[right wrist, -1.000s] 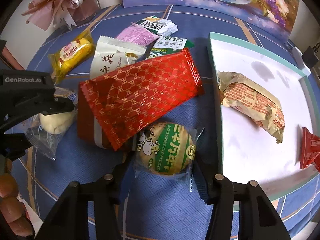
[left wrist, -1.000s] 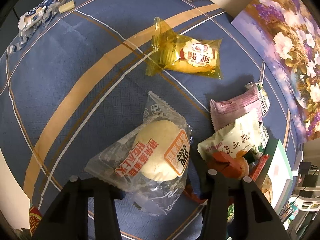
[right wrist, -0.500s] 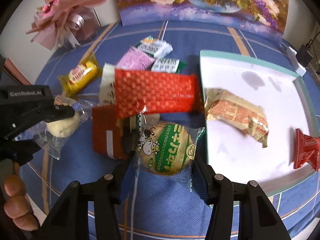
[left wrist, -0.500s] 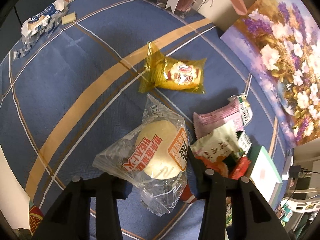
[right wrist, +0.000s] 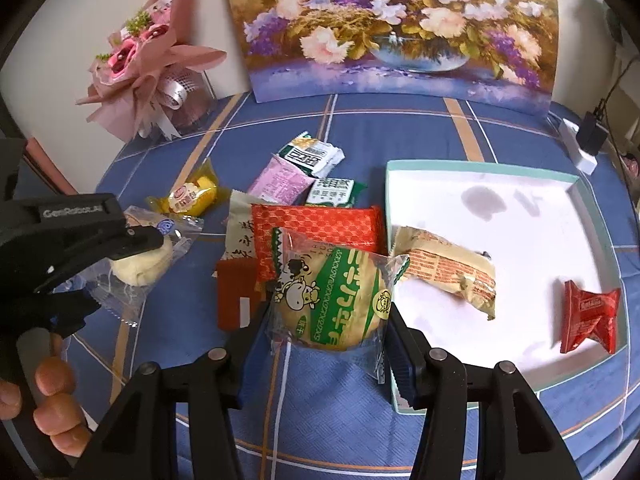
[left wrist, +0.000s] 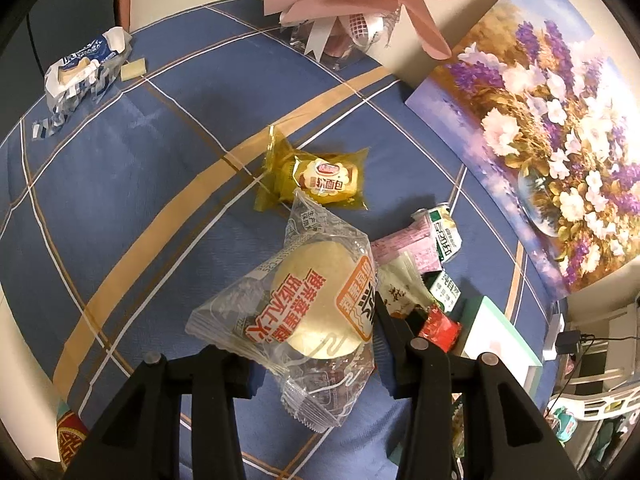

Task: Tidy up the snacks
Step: 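Carry both packs into the white tray and open both grippers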

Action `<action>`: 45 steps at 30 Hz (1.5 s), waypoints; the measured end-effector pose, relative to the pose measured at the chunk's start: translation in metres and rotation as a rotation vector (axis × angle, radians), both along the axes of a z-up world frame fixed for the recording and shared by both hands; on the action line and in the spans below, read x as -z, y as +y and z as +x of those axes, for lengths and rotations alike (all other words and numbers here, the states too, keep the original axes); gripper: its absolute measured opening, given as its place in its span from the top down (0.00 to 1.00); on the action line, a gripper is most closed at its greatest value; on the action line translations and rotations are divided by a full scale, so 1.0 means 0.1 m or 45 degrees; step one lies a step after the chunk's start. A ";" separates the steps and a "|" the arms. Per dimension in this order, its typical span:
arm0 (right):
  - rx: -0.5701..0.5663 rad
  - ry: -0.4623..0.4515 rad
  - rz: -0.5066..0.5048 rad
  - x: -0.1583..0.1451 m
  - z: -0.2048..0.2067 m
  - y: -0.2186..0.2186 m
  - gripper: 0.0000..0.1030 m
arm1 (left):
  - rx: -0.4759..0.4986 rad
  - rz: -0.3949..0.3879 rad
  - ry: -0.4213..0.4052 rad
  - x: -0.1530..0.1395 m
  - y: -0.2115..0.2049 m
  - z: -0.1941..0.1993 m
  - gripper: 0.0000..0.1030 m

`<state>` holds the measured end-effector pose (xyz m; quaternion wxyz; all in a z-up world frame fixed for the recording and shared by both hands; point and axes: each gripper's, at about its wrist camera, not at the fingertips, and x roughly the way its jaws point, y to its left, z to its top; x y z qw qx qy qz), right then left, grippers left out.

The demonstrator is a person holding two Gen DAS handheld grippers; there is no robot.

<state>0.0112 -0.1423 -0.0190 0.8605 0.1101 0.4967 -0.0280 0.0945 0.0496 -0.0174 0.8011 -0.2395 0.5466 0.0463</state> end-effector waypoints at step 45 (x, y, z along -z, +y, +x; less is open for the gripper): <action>0.655 0.021 0.060 0.38 0.00 -2.45 0.17 | 0.710 0.066 -0.029 0.34 -2.53 0.24 0.48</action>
